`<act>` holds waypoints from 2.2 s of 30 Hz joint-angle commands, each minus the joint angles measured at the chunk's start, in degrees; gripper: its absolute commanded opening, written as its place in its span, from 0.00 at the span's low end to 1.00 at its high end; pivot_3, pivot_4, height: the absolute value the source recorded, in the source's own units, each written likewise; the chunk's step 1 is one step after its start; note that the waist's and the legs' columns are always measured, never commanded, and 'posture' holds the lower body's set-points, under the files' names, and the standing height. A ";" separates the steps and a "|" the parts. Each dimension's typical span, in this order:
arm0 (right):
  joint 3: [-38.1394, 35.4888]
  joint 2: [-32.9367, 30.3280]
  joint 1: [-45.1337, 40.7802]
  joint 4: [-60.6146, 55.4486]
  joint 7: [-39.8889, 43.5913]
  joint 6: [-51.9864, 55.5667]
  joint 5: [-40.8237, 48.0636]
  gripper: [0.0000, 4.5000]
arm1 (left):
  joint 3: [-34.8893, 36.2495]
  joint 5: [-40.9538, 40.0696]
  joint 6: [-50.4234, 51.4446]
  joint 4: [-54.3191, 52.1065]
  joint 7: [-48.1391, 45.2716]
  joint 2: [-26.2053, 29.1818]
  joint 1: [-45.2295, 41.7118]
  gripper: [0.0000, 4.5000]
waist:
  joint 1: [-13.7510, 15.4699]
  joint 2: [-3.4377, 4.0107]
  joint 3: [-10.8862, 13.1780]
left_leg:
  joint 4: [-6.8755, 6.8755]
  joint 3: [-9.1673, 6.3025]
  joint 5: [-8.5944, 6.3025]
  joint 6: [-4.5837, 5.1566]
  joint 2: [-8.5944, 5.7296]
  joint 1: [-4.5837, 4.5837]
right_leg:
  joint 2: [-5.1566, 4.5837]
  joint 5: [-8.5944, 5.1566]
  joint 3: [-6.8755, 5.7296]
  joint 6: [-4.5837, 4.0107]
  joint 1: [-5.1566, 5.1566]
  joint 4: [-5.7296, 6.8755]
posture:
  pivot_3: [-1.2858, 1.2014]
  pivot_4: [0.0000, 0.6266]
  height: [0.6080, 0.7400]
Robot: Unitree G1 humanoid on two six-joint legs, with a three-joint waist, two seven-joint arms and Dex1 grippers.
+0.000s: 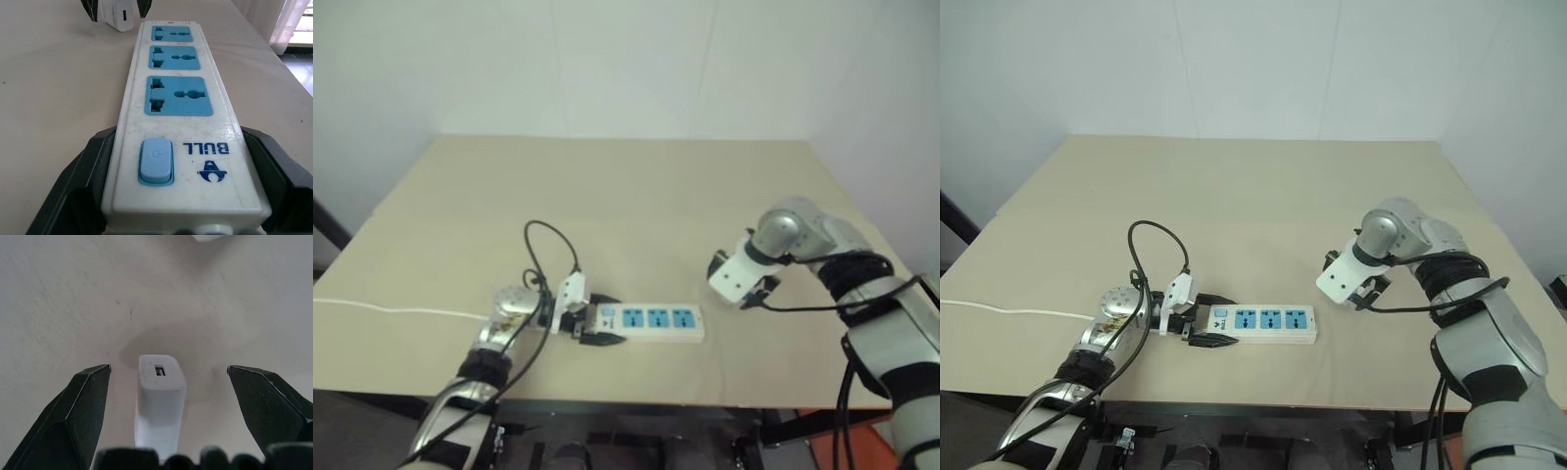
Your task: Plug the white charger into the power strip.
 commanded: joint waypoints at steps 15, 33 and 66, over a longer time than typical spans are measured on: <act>0.76 3.67 -2.41 7.29 -1.86 0.17 -4.33 0.79 | -2.54 0.76 1.25 -1.24 -1.34 0.22 1.04 0.73 | -0.20 0.01 -0.01 | 0.00 -0.01 0.00 0.00 0.00 0.01 | 0.01 0.00 -0.01 -0.01 0.01 0.02 | 0.52 0.24 1.00; -14.67 2.12 -0.37 2.10 -0.33 8.20 14.59 0.26 | -3.01 0.86 1.23 -1.48 -2.43 0.59 0.57 0.73 | -0.98 0.04 0.00 | -0.05 -0.07 0.00 0.00 0.01 0.04 | 0.02 0.02 -0.02 -0.05 0.02 0.05 | 0.52 0.24 1.00; -25.81 23.48 39.69 -49.51 -21.30 54.10 53.78 0.26 | -3.35 0.64 2.31 -3.67 -1.18 2.13 1.81 0.73 | -0.22 0.02 -0.03 | -0.03 -0.10 -0.02 0.03 0.04 -0.04 | 0.07 0.02 -0.07 -0.05 -0.03 0.04 | 0.52 0.24 1.00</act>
